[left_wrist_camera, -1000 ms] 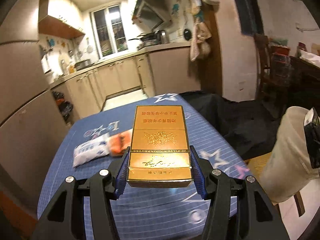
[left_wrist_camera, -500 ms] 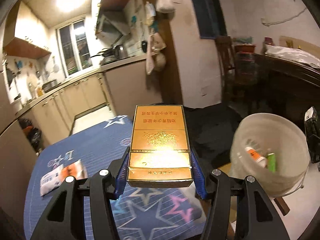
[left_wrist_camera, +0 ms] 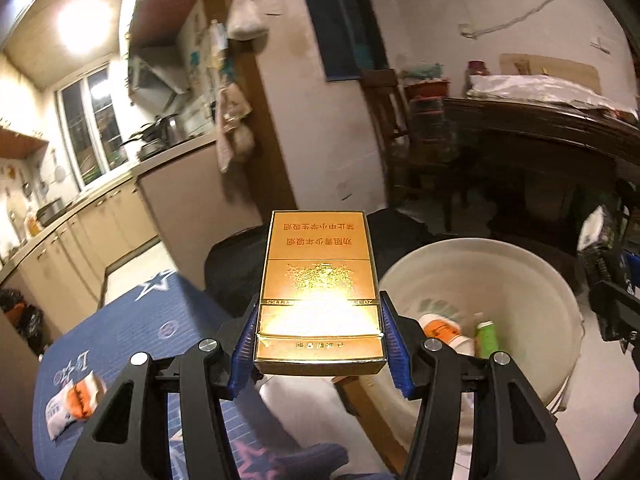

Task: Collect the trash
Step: 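Carry the gold box and black tissue pack over the white bucket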

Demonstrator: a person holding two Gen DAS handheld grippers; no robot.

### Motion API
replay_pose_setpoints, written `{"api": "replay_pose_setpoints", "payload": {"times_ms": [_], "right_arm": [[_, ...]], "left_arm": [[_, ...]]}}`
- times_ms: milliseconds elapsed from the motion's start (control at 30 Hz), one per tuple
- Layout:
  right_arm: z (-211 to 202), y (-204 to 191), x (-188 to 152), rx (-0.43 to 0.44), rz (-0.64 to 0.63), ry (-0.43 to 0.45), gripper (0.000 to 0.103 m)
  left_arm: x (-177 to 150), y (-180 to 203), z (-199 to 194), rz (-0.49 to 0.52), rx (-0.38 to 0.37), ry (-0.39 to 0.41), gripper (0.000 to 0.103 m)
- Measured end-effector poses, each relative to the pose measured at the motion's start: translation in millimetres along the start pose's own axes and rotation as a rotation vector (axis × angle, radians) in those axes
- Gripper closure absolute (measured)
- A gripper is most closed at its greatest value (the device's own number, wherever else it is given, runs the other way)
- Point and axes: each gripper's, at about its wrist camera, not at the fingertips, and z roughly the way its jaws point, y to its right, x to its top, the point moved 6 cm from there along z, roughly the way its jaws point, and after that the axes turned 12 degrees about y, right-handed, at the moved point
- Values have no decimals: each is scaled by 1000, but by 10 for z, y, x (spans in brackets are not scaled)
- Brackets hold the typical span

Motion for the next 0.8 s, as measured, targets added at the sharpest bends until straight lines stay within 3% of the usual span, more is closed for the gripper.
{"api": "replay_pose_setpoints", "payload": {"times_ms": [300, 800], "right_arm": [[130, 233, 17, -68, -38, -23, 62], [426, 397, -21, -72, -62, -90, 62]], "left_arm": [[30, 474, 180, 46, -90, 3, 46], [-84, 579, 388, 50, -257, -25, 46]]}}
